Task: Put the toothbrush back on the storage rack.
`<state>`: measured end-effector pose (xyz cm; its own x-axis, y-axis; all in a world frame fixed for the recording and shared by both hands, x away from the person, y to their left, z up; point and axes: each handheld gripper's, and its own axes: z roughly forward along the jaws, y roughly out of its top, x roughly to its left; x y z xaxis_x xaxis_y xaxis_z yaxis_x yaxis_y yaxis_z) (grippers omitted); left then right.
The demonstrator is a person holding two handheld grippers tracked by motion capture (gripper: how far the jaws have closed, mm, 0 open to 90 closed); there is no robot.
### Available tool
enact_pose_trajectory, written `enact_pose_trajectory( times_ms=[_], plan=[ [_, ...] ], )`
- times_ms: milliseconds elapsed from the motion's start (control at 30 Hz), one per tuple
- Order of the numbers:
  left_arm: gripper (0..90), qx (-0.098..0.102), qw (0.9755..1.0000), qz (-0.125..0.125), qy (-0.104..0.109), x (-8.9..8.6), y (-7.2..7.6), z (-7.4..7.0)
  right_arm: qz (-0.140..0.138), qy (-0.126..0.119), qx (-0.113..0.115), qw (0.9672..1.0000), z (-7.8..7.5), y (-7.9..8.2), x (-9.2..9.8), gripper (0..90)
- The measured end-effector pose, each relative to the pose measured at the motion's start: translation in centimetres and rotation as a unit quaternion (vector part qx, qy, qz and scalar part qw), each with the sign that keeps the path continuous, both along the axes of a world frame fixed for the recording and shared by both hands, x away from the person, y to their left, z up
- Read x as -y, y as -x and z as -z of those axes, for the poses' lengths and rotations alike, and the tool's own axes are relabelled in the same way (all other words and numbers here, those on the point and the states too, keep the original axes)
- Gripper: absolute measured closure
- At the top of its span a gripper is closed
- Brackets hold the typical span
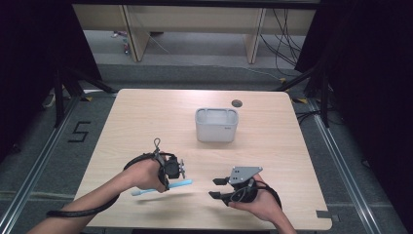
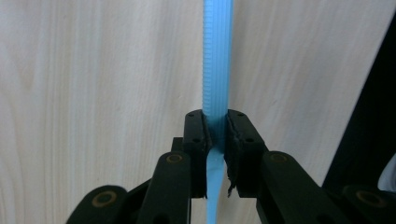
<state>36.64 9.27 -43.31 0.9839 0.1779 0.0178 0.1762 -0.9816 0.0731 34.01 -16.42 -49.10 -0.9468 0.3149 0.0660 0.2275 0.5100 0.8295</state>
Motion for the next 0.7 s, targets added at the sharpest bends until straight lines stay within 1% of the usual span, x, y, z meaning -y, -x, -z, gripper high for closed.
enact_pose_trajectory(
  times_ms=[33,67,100,133,167,200,233,267,367,400,433,467,500,533,567,600,633,667,700],
  plan=[
    [78.7,0.0,1.0,0.0,0.0,0.0,0.0,0.0,0.0,0.0,0.0,1.0,0.0,0.0,0.0,52.3],
    [78.7,-0.001,0.9999,0.01,0.004,0.5,0.4,-0.1,-0.01,-0.003,0.001,0.9999,-0.1,0.0,-0.2,52.3],
    [78.7,-0.001,0.9999,0.009,0.01,0.8,0.6,-0.1,-0.013,-0.003,0.005,0.9999,-0.1,0.0,-0.3,52.3],
    [78.7,-0.001,0.9998,0.016,0.01,1.0,0.7,-0.2,-0.01,-0.005,-0.003,0.9999,-0.2,0.2,-0.3,52.3],
    [78.7,0.001,0.9997,0.019,0.013,1.2,0.8,-0.3,-0.019,-0.007,0.003,0.9998,-0.2,0.0,-0.4,52.2],
    [78.7,0.001,0.9997,0.019,0.013,1.2,0.8,-0.3,-0.021,-0.01,0.007,0.9997,-0.3,0.0,-0.5,52.1],
    [78.7,0.003,0.9995,0.029,0.01,1.7,0.9,-0.6,-0.022,-0.014,0.008,0.9996,-0.3,0.0,-0.6,52.0],
    [78.7,0.002,0.9995,0.03,0.011,1.9,0.9,-0.6,-0.026,-0.013,0.005,0.9996,-0.3,0.0,-0.6,51.9],
    [78.7,0.002,0.9995,0.029,0.014,2.2,1.0,-0.7,-0.029,-0.017,0.006,0.9994,-0.3,0.1,-0.9,51.7],
    [78.7,0.003,0.9994,0.034,0.011,2.3,1.0,-0.7,-0.031,-0.019,0.0,0.9993,-0.3,0.1,-1.0,51.6],
    [78.7,0.001,0.9992,0.036,0.013,2.7,1.1,-0.7,-0.034,-0.016,0.008,0.9993,-0.5,0.0,-1.2,51.4],
    [78.7,0.001,0.9992,0.036,0.013,2.7,1.1,-0.7,-0.034,-0.016,0.008,0.9993,-0.5,0.0,-1.2,51.4],
    [78.7,0.003,0.9991,0.04,0.012,2.8,1.1,-0.7,-0.031,-0.021,-0.004,0.9993,-0.5,0.1,-1.3,51.4],
    [78.7,0.001,0.9991,0.039,0.015,3.0,1.3,-0.7,-0.038,-0.025,0.005,0.999,-0.6,0.0,-1.5,51.4],
    [78.7,-0.001,0.999,0.042,0.014,3.2,1.3,-0.7,-0.04,-0.027,0.004,0.9988,-0.6,0.0,-1.7,51.4],
    [78.7,-0.002,0.9987,0.047,0.017,3.5,1.5,-0.7,-0.049,-0.024,0.006,0.9985,-0.8,-0.1,-1.9,51.4],
    [78.7,-0.005,0.9986,0.051,0.016,3.7,1.5,-0.7,-0.046,-0.026,-0.006,0.9986,-0.7,0.1,-2.1,51.6],
    [78.7,-0.004,0.9983,0.055,0.016,3.9,1.6,-0.7,-0.057,-0.02,0.001,0.9982,-0.7,0.0,-2.3,51.9],
    [78.7,-0.004,0.9982,0.057,0.018,4.0,1.6,-0.8,-0.059,-0.02,0.013,0.998,-0.6,-0.1,-2.5,52.5]
  ],
)
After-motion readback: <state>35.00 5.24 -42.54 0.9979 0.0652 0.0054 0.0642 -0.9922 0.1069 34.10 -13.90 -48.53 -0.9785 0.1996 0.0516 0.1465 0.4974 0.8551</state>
